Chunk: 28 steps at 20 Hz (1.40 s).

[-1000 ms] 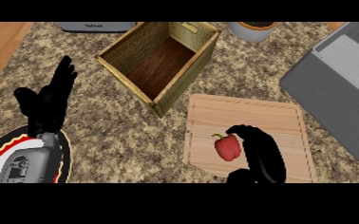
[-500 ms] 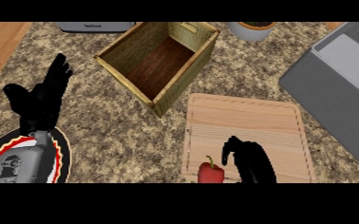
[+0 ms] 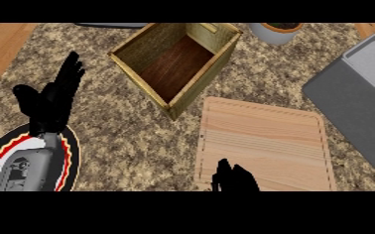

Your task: Pick the bell pepper from the cutting board and place it in the basket

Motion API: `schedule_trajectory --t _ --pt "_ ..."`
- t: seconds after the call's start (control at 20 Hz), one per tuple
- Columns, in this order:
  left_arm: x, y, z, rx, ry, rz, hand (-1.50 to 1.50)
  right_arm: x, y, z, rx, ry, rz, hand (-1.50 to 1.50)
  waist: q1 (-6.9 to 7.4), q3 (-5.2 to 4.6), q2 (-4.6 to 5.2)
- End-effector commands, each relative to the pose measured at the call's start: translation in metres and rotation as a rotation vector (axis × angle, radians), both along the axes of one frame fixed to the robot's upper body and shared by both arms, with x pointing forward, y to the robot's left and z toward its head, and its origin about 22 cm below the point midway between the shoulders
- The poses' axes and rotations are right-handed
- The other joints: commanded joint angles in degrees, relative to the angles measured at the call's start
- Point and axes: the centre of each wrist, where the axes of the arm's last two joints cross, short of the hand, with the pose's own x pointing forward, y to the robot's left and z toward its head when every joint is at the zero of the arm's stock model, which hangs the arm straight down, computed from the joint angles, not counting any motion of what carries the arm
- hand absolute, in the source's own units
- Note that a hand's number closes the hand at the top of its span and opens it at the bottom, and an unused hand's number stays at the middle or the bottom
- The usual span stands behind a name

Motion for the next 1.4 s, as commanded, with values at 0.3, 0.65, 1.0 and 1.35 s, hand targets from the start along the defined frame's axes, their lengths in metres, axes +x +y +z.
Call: schedule_trajectory --t 0.3,0.65,1.0,1.35 --pt "0.001 -0.003 -0.001 0.011 0.004 -0.017 0.0 0.002 0.062 0.068 0.502 -0.246 -0.102 1.5 1.73 1.84 -0.28" --pt "0.005 -0.01 0.0 0.019 0.003 -0.036 0.0 0.024 0.075 0.099 0.646 -0.47 -0.185 1.5 2.48 1.13 -0.33" --pt "0.007 -0.012 -0.001 0.013 0.005 -0.048 0.0 0.06 0.085 0.123 0.65 -0.532 -0.304 1.5 3.73 0.85 -0.25" --pt "0.012 -0.019 0.001 0.014 0.009 -0.069 0.0 0.102 0.091 0.17 0.715 -0.64 -0.423 1.5 4.78 0.78 -0.3"
